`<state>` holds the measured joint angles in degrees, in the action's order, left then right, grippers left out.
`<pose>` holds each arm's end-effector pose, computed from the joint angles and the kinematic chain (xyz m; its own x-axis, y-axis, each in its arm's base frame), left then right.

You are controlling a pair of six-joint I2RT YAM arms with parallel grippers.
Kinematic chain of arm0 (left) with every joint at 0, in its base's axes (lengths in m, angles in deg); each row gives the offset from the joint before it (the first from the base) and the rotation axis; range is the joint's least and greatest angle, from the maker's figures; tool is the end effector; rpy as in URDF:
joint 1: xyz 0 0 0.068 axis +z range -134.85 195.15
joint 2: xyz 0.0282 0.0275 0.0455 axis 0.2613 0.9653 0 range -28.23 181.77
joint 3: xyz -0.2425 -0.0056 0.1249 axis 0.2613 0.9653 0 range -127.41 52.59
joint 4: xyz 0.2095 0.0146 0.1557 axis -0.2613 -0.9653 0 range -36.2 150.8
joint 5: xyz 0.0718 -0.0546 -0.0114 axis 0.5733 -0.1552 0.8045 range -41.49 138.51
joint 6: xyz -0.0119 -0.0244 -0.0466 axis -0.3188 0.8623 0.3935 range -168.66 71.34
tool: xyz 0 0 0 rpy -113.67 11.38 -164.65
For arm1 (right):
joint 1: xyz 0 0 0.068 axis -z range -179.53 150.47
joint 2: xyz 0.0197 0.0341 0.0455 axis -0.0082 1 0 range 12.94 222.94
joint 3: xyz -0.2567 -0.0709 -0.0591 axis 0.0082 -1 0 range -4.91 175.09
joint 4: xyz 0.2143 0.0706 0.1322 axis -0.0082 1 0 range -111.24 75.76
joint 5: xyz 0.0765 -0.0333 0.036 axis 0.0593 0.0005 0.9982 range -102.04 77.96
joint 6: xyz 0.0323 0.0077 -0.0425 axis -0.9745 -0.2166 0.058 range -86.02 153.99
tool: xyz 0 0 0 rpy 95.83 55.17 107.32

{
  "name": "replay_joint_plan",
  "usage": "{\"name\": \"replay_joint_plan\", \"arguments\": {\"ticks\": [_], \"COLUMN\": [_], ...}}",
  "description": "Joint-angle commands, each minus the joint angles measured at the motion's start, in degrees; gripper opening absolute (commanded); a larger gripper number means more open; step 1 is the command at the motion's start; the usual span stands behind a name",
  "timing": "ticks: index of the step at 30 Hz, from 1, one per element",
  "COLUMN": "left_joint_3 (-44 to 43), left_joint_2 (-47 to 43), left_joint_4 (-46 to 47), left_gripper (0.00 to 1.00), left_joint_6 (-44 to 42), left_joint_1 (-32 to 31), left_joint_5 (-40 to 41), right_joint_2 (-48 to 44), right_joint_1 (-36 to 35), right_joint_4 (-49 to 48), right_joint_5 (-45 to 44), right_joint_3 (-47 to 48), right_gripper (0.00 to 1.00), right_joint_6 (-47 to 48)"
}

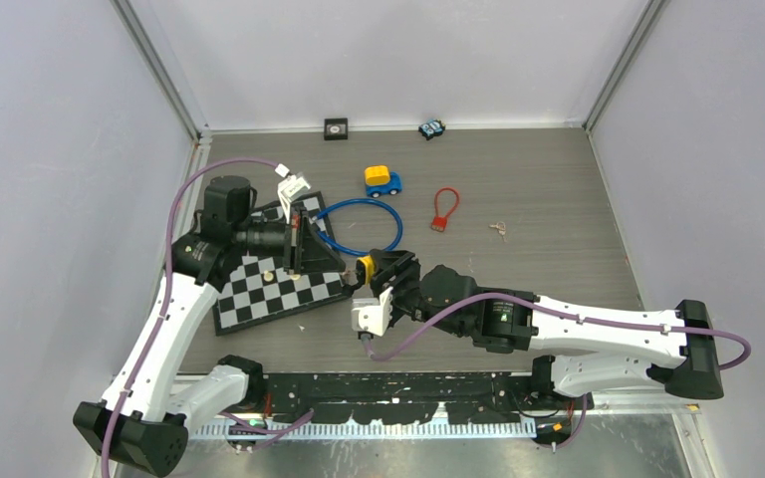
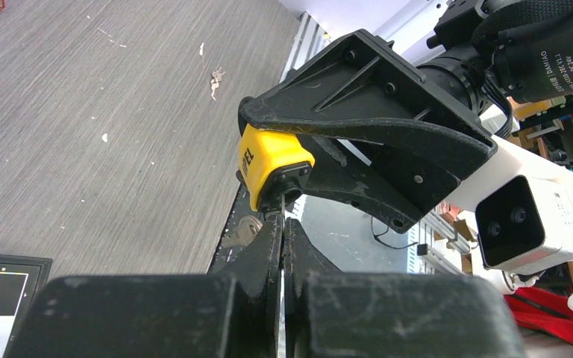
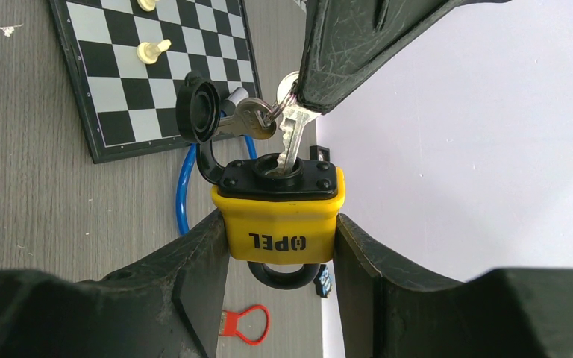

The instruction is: Unlock with the key

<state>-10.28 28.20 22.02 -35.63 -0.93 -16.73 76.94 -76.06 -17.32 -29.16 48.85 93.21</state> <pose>0.1696 -0.0825 0.3730 -0.6932 0.1014 -0.7136 0.7153 0.2186 -0.6638 0.0709 0.2512 0.3397 0.7123 -0.5515 -0.4341 -0.4905 0.0514 -0.8700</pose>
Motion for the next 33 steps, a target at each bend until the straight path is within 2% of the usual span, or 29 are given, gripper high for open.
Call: {"name": "replay_joint_plan", "arguments": {"ticks": [1,20,33], "left_joint_3": [0.37,1.71,4.78], "left_joint_2": [-0.6,-0.41,-0.45], "left_joint_4": [2.95,6.3,12.79], "left_gripper": [0.0,0.0,0.0], "left_joint_6": [0.06,0.71,6.56], "left_joint_1": [-0.1,-0.89,-1.07], "left_joint_5": [-1.2,4.78,7.29], "right_joint_2": [-0.65,2.34,4.34], "right_joint_1": [-0.3,-0.2,0.64], "right_joint_4": [-5.19,-0.67,0.56], "right_joint_5": [-0.39,-1.86,-3.6], "right_joint_3": [3.21,7.56,10.18], "right_gripper": [0.01,0.0,0.01], "right_joint_6": [-0.64,-3.95,-5.82]}}
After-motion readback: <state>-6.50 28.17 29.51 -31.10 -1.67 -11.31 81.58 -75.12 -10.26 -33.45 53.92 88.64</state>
